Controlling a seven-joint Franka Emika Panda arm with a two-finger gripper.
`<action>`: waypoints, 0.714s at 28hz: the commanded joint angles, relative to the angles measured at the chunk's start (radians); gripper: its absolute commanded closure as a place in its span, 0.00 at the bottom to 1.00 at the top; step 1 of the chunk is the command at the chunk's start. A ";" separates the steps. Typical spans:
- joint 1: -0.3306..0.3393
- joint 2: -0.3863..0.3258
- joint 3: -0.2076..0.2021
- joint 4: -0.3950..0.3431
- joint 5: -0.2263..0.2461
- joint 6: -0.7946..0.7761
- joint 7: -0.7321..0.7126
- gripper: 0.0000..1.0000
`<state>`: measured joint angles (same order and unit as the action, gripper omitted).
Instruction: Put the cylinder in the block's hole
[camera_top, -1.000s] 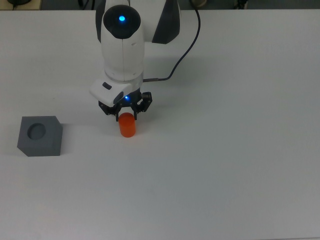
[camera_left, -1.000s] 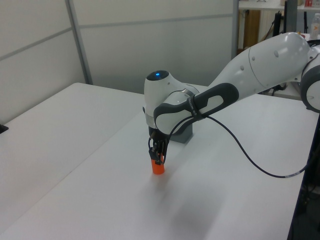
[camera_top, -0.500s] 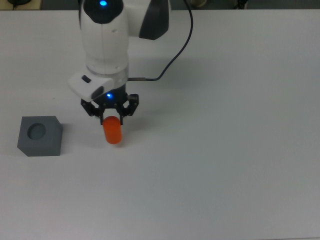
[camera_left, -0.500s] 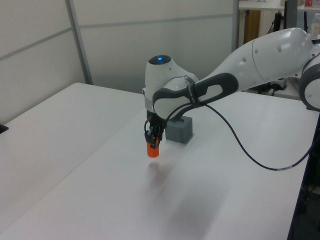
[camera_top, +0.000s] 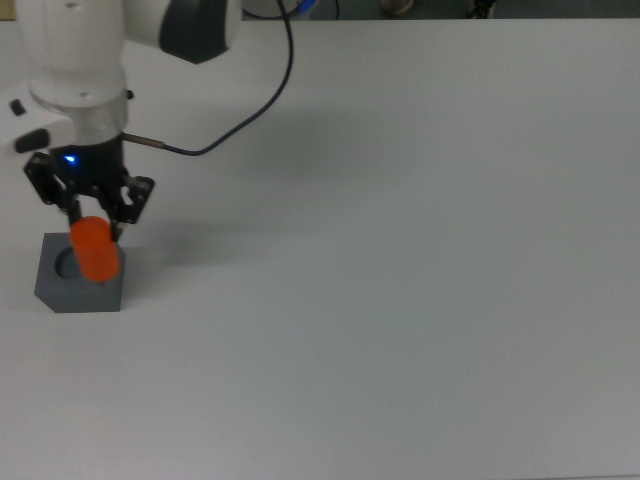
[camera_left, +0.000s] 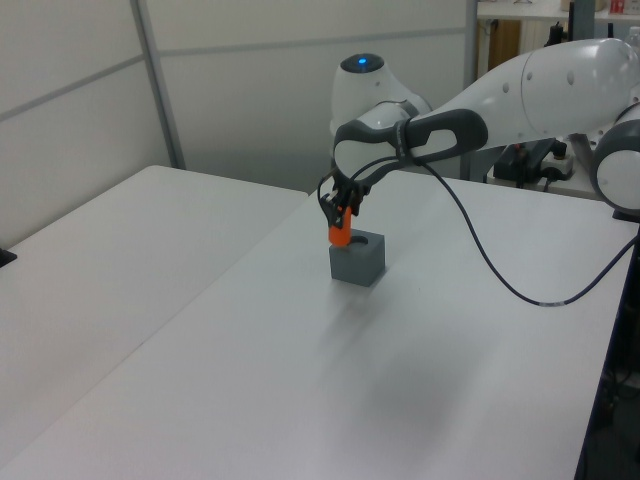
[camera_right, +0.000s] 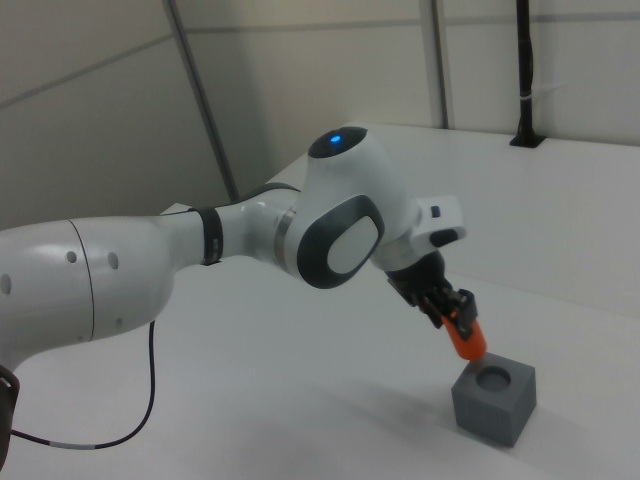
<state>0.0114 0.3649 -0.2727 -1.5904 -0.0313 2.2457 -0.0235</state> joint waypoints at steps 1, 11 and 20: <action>0.009 -0.003 -0.051 0.018 0.025 -0.029 -0.021 0.54; -0.013 0.006 -0.074 0.010 0.024 -0.032 -0.065 0.54; -0.014 0.025 -0.072 0.009 0.022 -0.031 -0.076 0.53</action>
<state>-0.0057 0.3833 -0.3394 -1.5880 -0.0273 2.2437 -0.0692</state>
